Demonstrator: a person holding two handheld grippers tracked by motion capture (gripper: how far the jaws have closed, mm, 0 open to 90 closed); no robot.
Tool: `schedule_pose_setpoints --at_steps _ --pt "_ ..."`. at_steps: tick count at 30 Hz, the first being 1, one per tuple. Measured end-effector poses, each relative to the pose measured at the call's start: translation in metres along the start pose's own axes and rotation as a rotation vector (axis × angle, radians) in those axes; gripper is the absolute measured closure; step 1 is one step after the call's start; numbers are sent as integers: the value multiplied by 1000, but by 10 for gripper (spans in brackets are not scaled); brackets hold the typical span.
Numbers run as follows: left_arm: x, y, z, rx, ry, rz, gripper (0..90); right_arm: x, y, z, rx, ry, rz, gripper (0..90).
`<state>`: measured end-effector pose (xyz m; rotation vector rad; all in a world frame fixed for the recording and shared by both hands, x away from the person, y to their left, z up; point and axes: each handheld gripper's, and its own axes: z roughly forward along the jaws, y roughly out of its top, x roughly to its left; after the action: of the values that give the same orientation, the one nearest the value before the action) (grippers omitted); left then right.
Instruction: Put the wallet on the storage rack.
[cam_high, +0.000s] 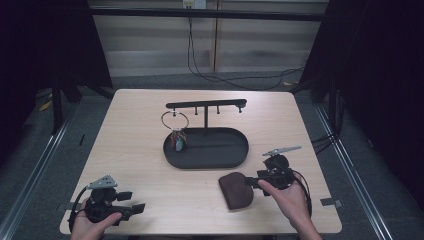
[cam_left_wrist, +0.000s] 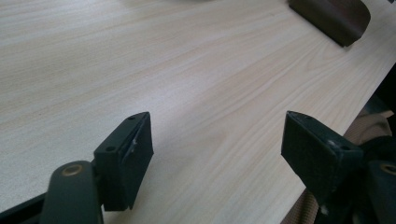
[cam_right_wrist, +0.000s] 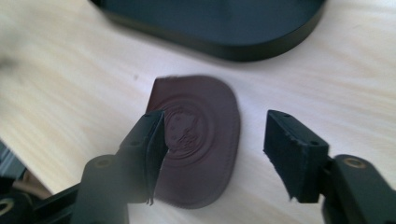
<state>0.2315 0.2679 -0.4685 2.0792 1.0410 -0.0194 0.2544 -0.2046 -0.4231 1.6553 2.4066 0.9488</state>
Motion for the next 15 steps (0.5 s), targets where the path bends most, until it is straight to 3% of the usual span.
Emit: schedule_pose_setpoints --at_steps 3,6,10,15 --pt "-1 0 -1 -4 -5 13 268 7 5 13 99 -13 -19 362" --pt "0 1 0 3 -11 14 266 9 9 23 164 -30 -14 329" --pt "-1 0 0 12 -9 13 261 7 15 30 191 -37 44 267" --pt "-4 1 3 45 -2 31 262 2 20 38 295 -26 73 268"
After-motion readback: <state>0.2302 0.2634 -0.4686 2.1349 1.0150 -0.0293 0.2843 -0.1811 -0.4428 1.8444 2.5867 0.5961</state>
